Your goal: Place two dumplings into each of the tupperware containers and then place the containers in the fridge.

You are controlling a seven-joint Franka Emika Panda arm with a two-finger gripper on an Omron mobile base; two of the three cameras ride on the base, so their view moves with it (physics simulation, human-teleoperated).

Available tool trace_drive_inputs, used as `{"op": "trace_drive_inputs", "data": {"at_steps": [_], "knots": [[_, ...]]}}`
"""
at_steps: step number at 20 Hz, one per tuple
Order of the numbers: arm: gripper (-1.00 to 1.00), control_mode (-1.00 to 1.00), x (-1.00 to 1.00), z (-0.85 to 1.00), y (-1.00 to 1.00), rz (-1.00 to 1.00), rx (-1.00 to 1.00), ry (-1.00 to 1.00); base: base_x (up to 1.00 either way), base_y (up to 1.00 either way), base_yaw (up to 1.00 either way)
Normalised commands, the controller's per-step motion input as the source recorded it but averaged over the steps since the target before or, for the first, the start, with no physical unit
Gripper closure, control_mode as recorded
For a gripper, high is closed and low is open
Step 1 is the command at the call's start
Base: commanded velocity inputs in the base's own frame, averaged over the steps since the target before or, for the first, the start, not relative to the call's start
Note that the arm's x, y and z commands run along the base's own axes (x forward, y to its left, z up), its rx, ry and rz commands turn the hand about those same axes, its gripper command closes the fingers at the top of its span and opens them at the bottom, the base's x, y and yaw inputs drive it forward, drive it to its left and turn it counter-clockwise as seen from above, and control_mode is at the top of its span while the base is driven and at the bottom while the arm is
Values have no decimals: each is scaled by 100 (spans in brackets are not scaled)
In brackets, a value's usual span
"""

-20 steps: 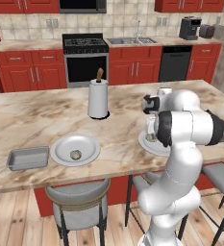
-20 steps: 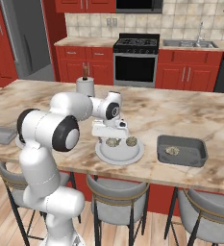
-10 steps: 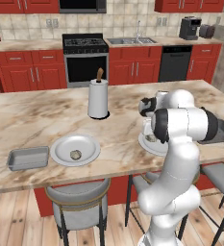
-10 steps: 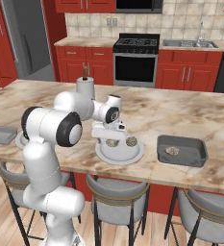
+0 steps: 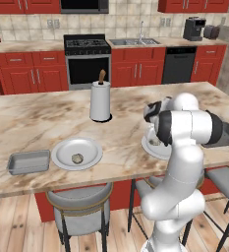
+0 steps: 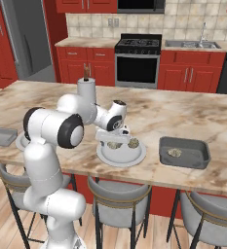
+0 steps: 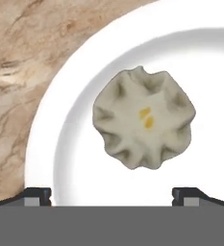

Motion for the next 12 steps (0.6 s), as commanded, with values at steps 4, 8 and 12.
{"op": "trace_drive_inputs", "data": {"at_steps": [4, 8, 12], "knots": [[-100, -100, 6, -16, -4, 0, 1, -9, 0, 0, 0], [-100, -100, 20, 0, -2, 0, 4, -15, 0, 0, 0], [-100, -100, 26, 0, 0, 0, 4, -13, 0, 0, 0]]}}
